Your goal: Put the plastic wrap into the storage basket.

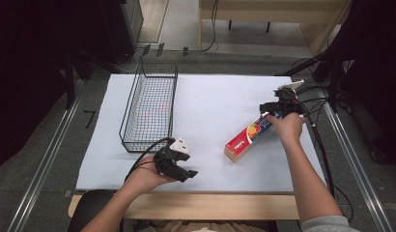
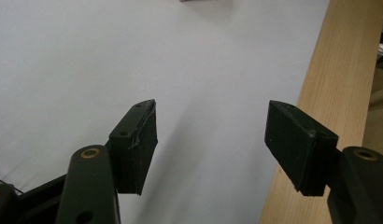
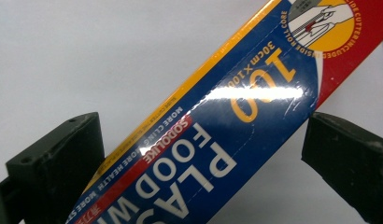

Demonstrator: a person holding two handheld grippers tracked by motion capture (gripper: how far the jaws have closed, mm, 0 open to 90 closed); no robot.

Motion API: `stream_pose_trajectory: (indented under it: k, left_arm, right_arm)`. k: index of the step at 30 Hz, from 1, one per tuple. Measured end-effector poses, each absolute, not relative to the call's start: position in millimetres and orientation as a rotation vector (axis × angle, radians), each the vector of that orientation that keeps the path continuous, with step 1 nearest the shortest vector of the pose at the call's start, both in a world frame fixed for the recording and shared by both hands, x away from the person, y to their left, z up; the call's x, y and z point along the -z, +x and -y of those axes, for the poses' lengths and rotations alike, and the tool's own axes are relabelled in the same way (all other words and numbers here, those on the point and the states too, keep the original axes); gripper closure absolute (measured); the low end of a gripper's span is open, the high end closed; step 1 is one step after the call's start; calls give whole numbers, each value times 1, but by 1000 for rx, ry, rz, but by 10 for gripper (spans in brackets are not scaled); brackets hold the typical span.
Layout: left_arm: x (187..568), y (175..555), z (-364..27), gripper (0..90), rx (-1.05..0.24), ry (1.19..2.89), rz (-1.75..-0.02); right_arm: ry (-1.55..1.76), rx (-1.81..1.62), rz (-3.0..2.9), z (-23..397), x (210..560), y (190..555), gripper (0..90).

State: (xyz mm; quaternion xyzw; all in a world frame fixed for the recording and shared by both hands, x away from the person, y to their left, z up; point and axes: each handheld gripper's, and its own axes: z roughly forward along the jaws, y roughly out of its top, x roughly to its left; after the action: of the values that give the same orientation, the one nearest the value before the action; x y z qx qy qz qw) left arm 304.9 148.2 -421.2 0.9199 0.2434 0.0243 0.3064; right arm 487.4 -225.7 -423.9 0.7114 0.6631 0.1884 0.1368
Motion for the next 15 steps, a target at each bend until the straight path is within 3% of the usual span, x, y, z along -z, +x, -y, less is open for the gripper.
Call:
stream_pose_trajectory:
  k: [15]
  left_arm:
    - [422,305,-145,346,-62,2436,-639]
  right_arm:
    - [2289,-534,-1912,220,445,495,0]
